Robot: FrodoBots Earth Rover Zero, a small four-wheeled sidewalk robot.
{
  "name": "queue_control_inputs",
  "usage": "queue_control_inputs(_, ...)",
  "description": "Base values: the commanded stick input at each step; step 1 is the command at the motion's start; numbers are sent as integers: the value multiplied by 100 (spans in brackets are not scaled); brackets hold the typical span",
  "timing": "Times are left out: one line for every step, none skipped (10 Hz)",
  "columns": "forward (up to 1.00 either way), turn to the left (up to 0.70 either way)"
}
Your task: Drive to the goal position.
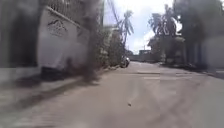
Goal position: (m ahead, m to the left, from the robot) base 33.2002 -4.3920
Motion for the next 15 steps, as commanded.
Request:
queue_control_inputs(100,-1)
queue_control_inputs(100,-3)
queue_control_inputs(100,-24)
queue_control_inputs(100,-37)
queue_control_inputs(100,-29)
queue_control_inputs(100,-22)
queue_control_inputs(100,-15)
queue_control_inputs(100,-8)
queue_control_inputs(100,-1)
queue_control_inputs(100,0)
queue_control_inputs(100,0)
queue_control_inputs(100,0)
queue_control_inputs(100,0)
queue_control_inputs(100,0)
queue_control_inputs(100,0)
